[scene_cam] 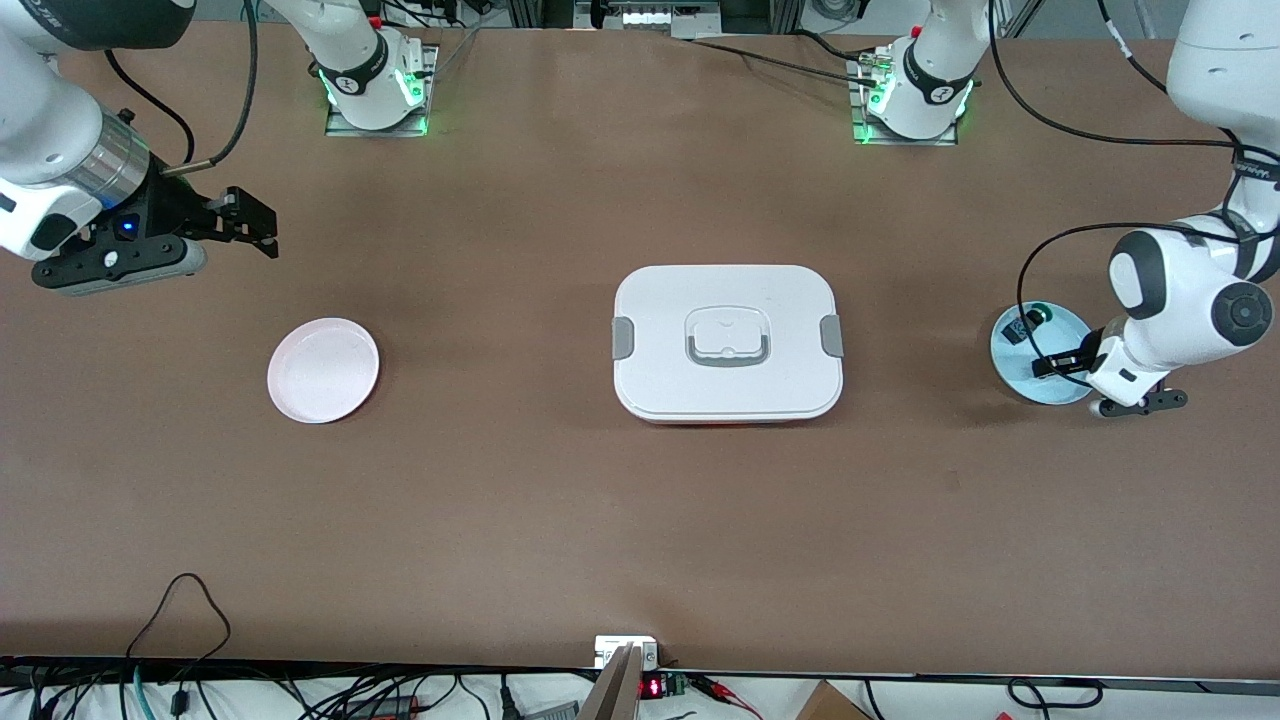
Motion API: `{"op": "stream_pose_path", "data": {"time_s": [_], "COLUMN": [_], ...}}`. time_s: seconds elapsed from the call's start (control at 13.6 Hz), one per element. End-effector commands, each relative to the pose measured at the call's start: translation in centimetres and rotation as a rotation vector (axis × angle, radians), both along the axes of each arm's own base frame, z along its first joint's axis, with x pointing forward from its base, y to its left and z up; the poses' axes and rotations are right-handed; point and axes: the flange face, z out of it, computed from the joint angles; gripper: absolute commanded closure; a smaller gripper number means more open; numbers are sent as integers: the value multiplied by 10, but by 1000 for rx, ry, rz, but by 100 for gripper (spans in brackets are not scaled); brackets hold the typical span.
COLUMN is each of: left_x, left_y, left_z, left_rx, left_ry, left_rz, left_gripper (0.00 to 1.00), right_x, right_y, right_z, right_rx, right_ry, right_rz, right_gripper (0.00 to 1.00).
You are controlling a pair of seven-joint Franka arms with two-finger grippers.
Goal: Transfer orange switch to right arm and place
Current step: 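Lower the left gripper onto the orange switch in the blue dish, then grasp the orange switch with the left gripper and lift it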
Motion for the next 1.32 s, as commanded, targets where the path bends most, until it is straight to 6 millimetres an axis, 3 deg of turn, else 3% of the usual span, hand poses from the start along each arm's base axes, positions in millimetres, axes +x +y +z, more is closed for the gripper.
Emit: {"op": "stream_pose_path", "data": {"time_s": [0.0, 0.22, 0.37, 0.66, 1.03, 1.25], "left_x": [13, 35, 45, 56, 52, 57], "left_y": [-8, -25, -46, -64, -89, -102], "left_z": [64, 113, 146, 189, 196, 196], "left_rx": [-27, -59, -135, -360, -695, -871], "left_ry": [26, 83, 103, 51, -25, -185], "left_rz": [-14, -50, -54, -204, -388, -607], "left_gripper": [53, 57, 59, 59, 58, 61], "right_x": [-2, -1, 0, 2, 11, 12], "right_y": [2, 0, -1, -1, 4, 13], "right_z": [6, 5, 3, 7, -4, -14], "right_rx": [7, 4, 6, 4, 25, 24], "right_ry": [-8, -7, -4, -15, -12, 16], "right_rz": [-9, -6, -6, -4, -8, 23], "right_gripper": [0, 0, 0, 0, 0, 0]}}
